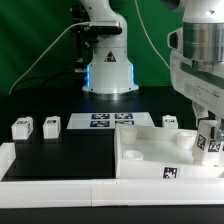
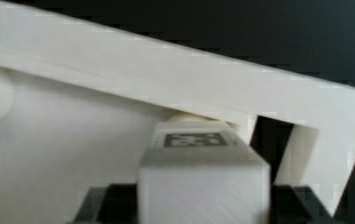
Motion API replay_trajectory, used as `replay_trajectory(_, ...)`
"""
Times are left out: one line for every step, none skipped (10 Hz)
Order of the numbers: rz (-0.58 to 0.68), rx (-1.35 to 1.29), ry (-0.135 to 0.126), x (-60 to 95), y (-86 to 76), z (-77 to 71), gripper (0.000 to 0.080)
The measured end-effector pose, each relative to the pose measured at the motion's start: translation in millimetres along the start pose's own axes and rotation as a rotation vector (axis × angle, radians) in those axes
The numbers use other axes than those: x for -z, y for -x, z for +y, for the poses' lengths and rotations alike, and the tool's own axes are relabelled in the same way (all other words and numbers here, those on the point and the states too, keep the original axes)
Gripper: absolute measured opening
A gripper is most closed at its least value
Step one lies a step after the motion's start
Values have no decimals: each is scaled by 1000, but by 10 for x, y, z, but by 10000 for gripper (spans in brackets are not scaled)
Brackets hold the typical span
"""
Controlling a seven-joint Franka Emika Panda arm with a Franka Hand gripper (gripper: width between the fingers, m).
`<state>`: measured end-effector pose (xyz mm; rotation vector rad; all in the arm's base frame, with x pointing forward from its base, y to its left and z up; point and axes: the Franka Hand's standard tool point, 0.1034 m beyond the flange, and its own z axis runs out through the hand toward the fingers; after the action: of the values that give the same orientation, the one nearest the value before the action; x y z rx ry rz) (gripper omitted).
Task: Assemble one leg
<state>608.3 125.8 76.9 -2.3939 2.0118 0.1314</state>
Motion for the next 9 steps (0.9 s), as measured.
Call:
replay_trajectory(-7, -99, -6, 4, -3, -11, 297)
replay_trajectory(-5, -163, -11, 8, -6, -20, 297)
replay_trajectory(-5, -188, -13, 9, -5, -23, 297)
replay_trajectory(-5, -169, -11, 2, -2, -20, 297)
replay_trajectory(-5, -161, -11, 0, 4, -19, 478)
replay_trajectory(-4, -102, -11, -1, 6, -19, 590)
replay_trajectory(-4, -91, -11, -2, 12, -18, 590)
replay_trajectory(-4, -47, -11, -1, 5, -19, 637)
replay_trajectory(-3, 102, -12, 2, -34, -20, 646)
